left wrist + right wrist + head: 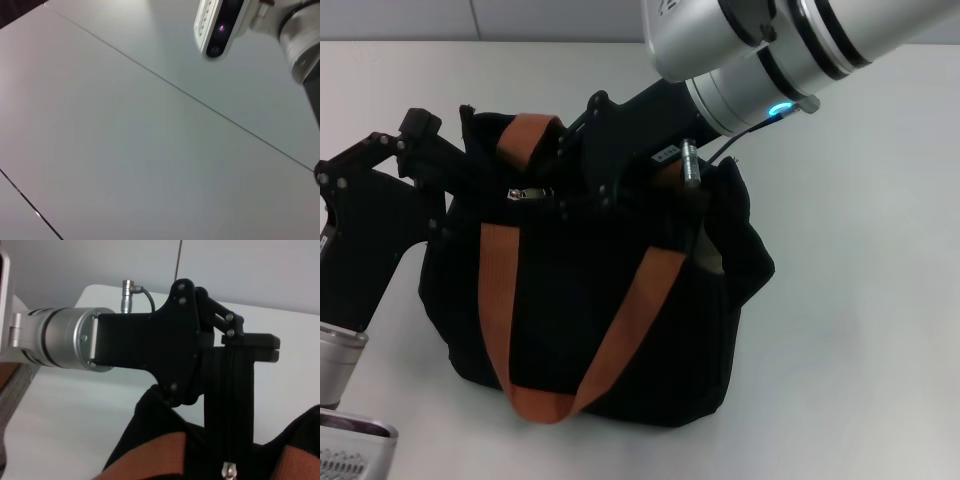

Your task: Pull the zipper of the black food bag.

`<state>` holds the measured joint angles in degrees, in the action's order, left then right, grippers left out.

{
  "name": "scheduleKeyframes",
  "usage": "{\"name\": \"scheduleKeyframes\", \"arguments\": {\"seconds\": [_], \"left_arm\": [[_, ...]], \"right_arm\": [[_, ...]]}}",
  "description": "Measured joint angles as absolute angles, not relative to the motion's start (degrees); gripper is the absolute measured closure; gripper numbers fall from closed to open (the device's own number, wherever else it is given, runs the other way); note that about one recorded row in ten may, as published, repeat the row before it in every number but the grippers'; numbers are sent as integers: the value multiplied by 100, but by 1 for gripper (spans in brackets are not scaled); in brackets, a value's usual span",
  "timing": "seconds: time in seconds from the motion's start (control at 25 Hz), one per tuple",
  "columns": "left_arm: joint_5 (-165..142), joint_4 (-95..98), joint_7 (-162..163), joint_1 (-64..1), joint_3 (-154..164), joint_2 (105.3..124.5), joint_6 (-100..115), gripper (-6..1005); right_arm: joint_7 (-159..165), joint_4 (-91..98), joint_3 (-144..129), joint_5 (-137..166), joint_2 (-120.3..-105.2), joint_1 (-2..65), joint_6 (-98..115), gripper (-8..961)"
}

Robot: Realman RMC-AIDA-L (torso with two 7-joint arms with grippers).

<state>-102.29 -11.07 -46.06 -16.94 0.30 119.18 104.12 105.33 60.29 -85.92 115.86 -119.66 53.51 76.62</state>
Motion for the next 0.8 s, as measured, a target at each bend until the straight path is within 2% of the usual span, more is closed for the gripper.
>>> {"name": "scheduleKeyframes", "arguments": {"seconds": [0.36,0.64,0.8], "left_arm": [[-10265,-1107,-4606,-1714,26,11918,10451,983],[-10266,-1108,-4606,-1705,26,11918,10484,983],[-10251,-1107,-4585,-1680,-18,11918,10495,983]], "right_arm": [[10567,5962,-8752,11540,-11971,5412,7439,759],[10712,6055,-8804,11530,-11975,5386,7366,875],[11098,6683,-8789,11814,-11953,5091,7640,915]]}}
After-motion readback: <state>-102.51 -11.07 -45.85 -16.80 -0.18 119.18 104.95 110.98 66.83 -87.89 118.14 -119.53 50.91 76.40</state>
